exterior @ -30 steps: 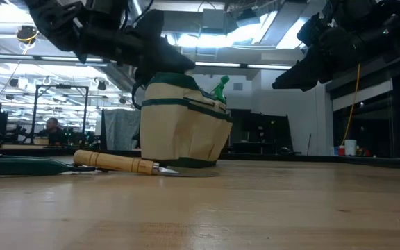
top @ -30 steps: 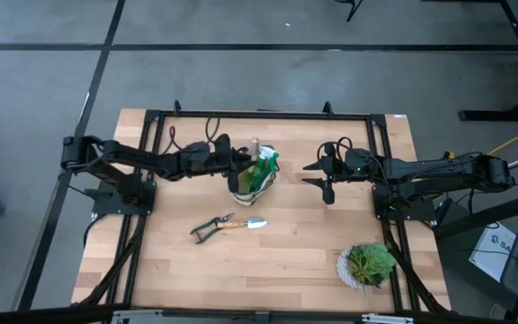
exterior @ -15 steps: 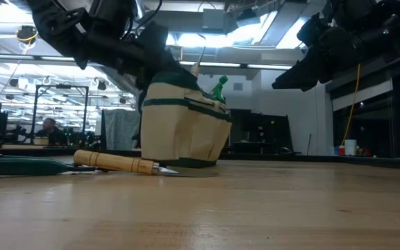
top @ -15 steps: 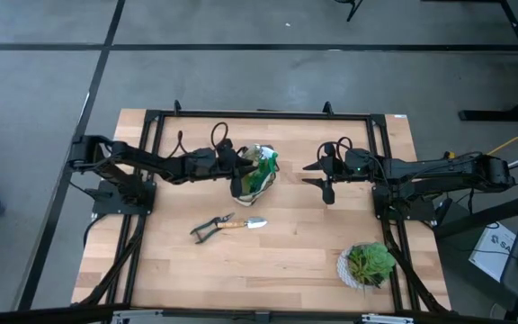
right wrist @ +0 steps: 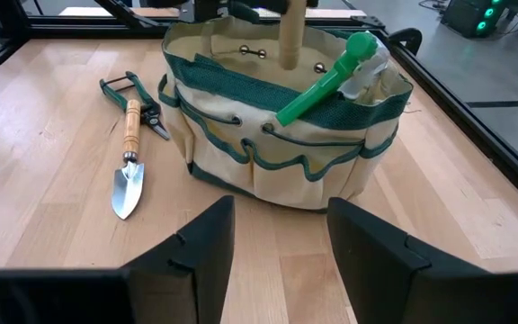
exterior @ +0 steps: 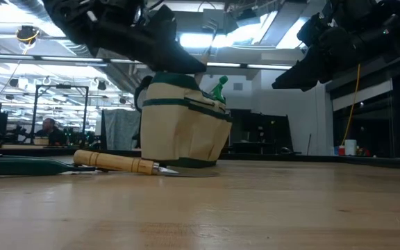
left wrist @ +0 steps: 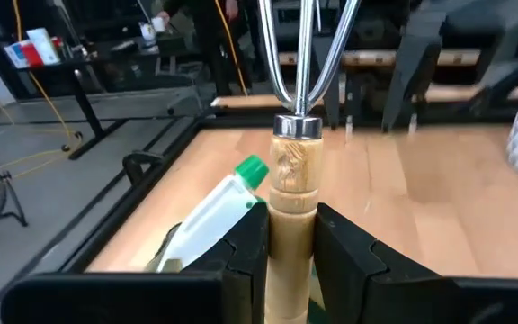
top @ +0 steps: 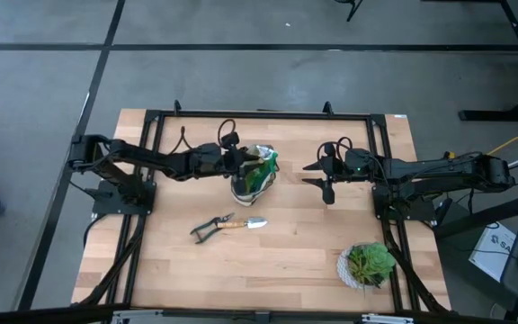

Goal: Pick & Place Garden tools in Gardening bag
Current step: Put the brown hand rake into the gardening bag, then put the green shear scissors into the gardening bag

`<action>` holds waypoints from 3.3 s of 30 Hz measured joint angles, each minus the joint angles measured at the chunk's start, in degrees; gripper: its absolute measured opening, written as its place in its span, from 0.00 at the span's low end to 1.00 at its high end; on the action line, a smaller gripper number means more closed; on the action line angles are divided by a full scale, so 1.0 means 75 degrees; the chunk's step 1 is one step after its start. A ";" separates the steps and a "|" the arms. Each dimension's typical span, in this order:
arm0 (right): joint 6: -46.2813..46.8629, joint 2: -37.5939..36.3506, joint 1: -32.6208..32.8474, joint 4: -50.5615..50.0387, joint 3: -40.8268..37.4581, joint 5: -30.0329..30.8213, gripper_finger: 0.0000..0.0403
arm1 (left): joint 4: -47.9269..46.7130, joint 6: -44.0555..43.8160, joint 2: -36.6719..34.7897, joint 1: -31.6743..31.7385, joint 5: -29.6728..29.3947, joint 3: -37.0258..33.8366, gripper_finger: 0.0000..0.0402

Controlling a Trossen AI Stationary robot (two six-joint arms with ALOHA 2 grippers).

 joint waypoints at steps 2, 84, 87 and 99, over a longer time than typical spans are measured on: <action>-0.0001 0.0000 0.0001 0.0001 -0.0001 0.0000 0.45 | -0.0444 0.0262 0.0002 0.0000 -0.0010 0.0207 0.16; 0.0000 0.0000 0.0001 0.0001 -0.0001 -0.0003 0.45 | -0.2485 -0.1629 -0.0059 -0.0146 -0.1022 0.0596 0.41; 0.0000 0.0000 0.0002 0.0000 0.0000 -0.0003 0.45 | -0.2473 -0.1323 -0.0249 -0.0146 -0.0894 0.0668 0.41; -0.0002 0.0000 0.0003 -0.0003 -0.0001 0.0000 0.45 | -0.2845 -0.1052 -0.1588 -0.0163 -0.0464 0.0671 0.41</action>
